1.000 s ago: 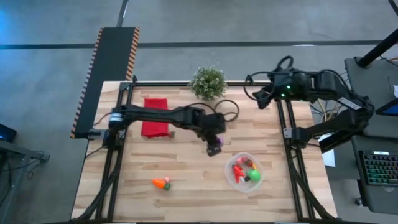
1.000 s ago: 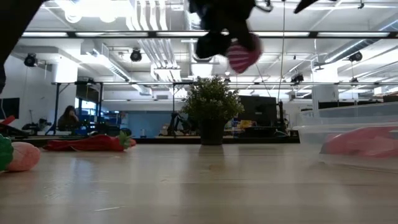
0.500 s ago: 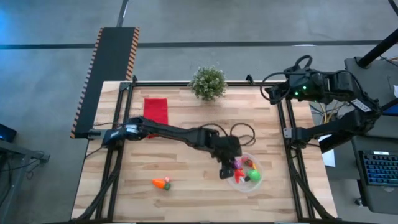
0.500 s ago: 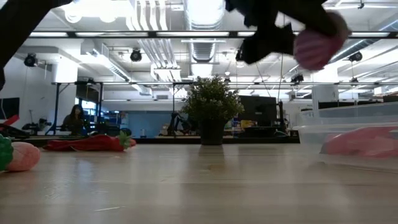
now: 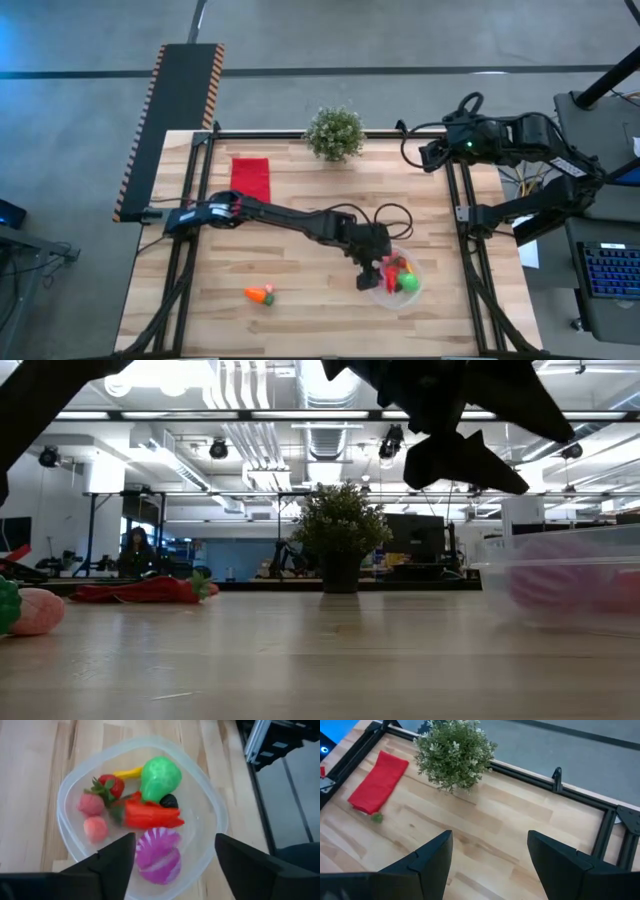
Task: Pick and placing Produce into tupperware
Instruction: Put the red strawberry into the transparent bin
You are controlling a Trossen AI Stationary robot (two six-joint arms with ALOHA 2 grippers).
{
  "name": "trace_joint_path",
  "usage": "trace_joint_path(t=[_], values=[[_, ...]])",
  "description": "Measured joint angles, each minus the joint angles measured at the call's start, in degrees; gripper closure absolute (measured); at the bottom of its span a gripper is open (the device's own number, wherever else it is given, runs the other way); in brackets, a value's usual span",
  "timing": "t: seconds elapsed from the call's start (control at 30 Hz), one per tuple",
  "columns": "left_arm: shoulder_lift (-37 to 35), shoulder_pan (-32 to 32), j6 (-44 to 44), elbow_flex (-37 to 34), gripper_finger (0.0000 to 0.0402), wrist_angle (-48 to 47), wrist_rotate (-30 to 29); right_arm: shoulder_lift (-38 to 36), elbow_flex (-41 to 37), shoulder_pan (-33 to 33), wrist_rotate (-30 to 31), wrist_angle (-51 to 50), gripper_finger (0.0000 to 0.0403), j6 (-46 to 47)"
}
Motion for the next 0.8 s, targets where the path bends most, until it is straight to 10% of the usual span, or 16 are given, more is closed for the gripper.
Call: trace_joint_path(t=[0.27,0.5,0.63,0.8], values=[[-0.8,1.3,3.3,0.2,0.0119,-10.4,-2.2,0.1,0.0,0.0,0.0,-0.1,0.0154,0.0],[-7.0,2.9,9.3,-7.2,0.0119,-34.0,-28.5,0.2,-0.1,0.0,0.0,0.1,0.0154,-0.1],[-11.6,5.8,7.3,-20.5,0.0119,-29.3,-19.6,0.2,-0.1,0.0,0.0,0.1,0.0154,-0.5],[-21.3,8.5,0.3,-36.5,0.0119,-32.6,-22.0,0.2,-0.1,0.0,-0.7,0.1,0.0154,-1.1]])
